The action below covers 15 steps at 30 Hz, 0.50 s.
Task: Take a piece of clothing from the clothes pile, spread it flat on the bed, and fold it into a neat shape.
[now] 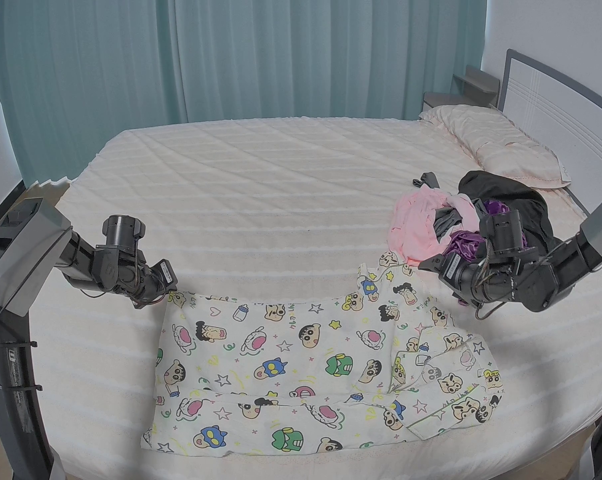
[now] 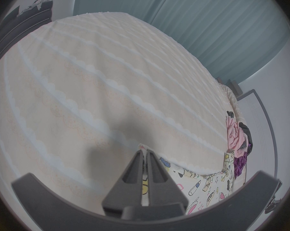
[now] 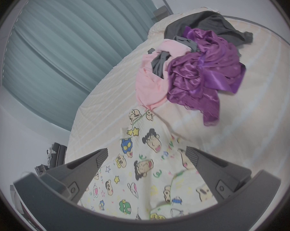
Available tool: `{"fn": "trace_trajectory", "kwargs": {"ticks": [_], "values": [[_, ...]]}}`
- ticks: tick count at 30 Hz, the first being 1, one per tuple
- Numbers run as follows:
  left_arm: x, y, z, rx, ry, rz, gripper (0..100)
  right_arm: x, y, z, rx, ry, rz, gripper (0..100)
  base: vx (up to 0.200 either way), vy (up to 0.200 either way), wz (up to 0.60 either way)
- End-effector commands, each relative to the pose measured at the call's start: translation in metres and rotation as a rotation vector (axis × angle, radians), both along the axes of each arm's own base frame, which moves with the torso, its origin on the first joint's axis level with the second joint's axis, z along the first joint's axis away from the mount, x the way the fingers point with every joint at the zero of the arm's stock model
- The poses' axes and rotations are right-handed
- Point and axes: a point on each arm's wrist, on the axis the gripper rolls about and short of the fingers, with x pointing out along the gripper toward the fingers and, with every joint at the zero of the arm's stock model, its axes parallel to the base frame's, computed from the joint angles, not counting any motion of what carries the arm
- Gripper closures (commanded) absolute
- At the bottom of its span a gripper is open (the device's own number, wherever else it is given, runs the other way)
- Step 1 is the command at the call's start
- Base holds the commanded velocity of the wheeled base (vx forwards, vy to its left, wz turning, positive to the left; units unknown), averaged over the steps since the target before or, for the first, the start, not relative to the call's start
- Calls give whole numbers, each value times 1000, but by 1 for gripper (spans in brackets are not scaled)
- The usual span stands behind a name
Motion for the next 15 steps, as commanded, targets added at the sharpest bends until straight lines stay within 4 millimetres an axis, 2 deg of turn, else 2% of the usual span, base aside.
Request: {"fn": "trace_trajectory", "kwargs": {"ticks": [1,9,15], "values": [[-1,1,11,11,-10,14,100,48,5,-34,-69,64,45,0,0,0,0],[-9,1,29,11,12,14,100,72,6,-60,-157,86,121,0,0,0,0],[-12,0,34,11,24,13,100,87,4,-64,-186,56,142,0,0,0,0]]}}
